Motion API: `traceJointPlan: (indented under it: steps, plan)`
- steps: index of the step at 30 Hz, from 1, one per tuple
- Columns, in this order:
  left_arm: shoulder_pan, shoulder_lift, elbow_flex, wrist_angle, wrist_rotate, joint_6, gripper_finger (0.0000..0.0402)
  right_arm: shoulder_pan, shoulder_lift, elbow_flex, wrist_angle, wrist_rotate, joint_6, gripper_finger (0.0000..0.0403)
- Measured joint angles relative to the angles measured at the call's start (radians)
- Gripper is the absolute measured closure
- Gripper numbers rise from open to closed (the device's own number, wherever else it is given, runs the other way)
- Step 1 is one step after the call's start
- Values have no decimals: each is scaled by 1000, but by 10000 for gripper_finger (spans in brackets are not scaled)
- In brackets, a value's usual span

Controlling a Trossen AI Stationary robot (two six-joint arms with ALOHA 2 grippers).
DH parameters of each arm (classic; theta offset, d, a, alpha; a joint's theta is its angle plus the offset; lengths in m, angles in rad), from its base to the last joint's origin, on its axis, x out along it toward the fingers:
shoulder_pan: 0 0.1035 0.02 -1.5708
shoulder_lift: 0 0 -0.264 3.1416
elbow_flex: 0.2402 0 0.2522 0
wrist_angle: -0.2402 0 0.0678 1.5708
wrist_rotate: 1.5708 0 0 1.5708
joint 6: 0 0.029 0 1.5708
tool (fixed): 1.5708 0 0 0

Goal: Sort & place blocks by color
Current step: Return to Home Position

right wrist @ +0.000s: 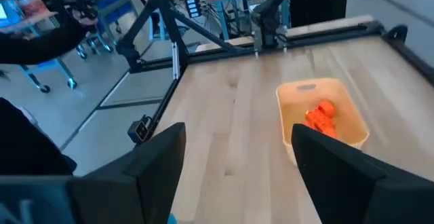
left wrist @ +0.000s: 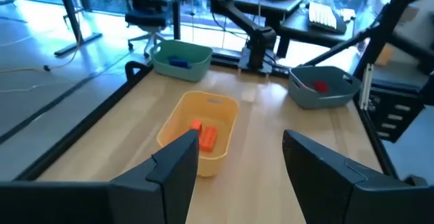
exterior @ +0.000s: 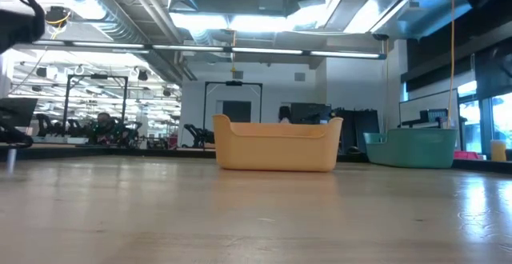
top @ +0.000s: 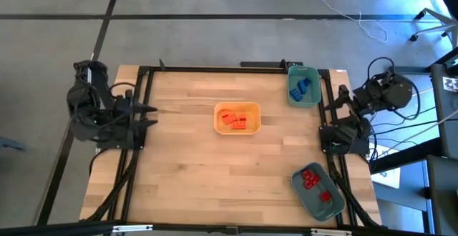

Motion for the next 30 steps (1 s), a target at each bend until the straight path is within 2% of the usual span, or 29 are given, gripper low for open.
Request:
traceJointPlan:
  steps: [9, 14, 21, 26, 30]
  plan:
    - [-82, -159, -182, 108, -136, 0, 195, 0, -207, -162, 48, 2, 39, 134]
    - [-120, -218, -271, 155, -195, -2, 195, -2, -207, -170, 53, 8, 0, 134]
    - [-179, -252, -395, 152, -360, -82, 195, -3, -206, -187, 67, 51, -12, 134]
    - [-208, -256, -457, 147, -362, -211, 195, -3, -206, -177, 63, 66, -6, 134]
    - [-242, -255, -475, 146, -362, -237, 195, -3, -206, -172, 32, 181, 52, 134]
